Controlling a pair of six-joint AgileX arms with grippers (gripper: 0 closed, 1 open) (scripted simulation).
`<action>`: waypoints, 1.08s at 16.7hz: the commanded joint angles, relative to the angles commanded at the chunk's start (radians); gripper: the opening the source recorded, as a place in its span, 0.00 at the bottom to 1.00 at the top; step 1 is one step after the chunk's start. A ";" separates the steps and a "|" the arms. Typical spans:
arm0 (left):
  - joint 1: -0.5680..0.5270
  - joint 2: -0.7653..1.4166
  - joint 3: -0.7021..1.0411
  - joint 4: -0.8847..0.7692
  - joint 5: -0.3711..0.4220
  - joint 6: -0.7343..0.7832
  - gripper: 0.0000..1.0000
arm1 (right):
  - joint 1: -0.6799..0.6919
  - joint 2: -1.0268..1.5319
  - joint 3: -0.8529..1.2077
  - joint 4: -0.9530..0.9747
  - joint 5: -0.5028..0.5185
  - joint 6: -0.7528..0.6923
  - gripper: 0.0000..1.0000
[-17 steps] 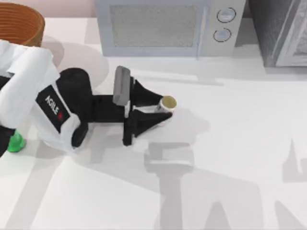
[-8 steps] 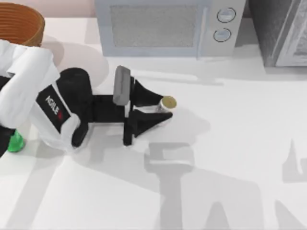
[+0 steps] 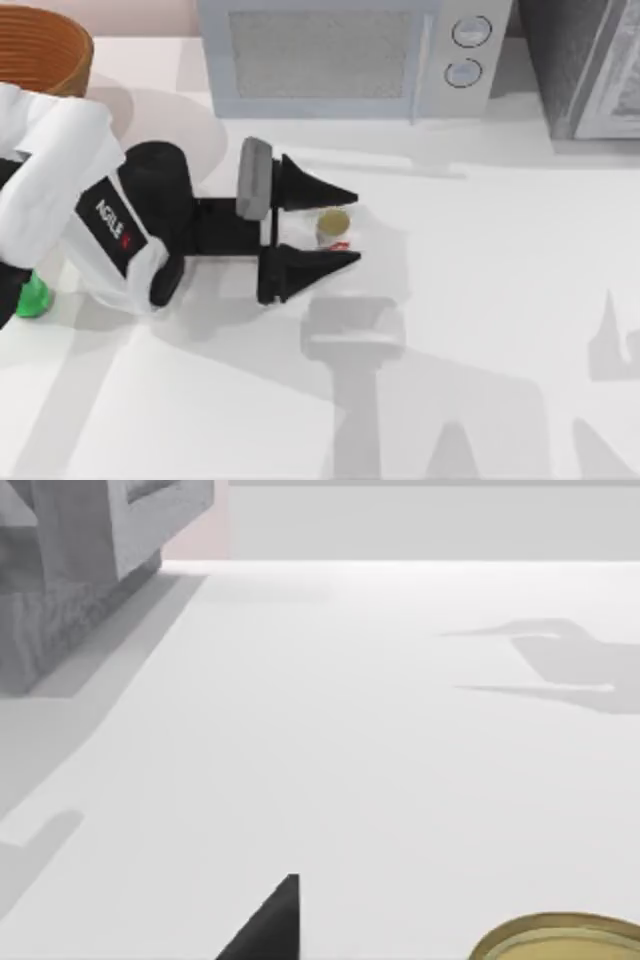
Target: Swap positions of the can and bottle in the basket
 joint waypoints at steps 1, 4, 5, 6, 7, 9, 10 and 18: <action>0.000 0.000 0.000 0.000 0.000 0.000 1.00 | 0.000 0.000 0.000 0.000 0.000 0.000 1.00; 0.000 0.000 0.000 0.000 0.000 0.000 1.00 | 0.000 0.000 0.000 0.000 0.000 0.000 1.00; 0.000 0.000 0.000 0.000 0.000 0.000 1.00 | 0.000 0.000 0.000 0.000 0.000 0.000 1.00; 0.000 0.000 0.000 0.000 0.000 0.000 1.00 | 0.000 0.000 0.000 0.000 0.000 0.000 1.00; 0.000 0.000 0.000 0.000 0.000 0.000 1.00 | 0.000 0.000 0.000 0.000 0.000 0.000 1.00; 0.004 0.000 0.000 0.000 0.000 0.000 1.00 | 0.000 0.000 0.000 0.000 0.000 0.000 1.00; 0.005 -0.010 -0.010 -0.009 -0.009 -0.002 1.00 | 0.000 0.000 0.000 0.000 0.000 0.000 1.00; 0.013 -0.466 -0.356 -0.323 -0.332 0.001 1.00 | 0.000 0.000 0.000 0.000 0.000 0.000 1.00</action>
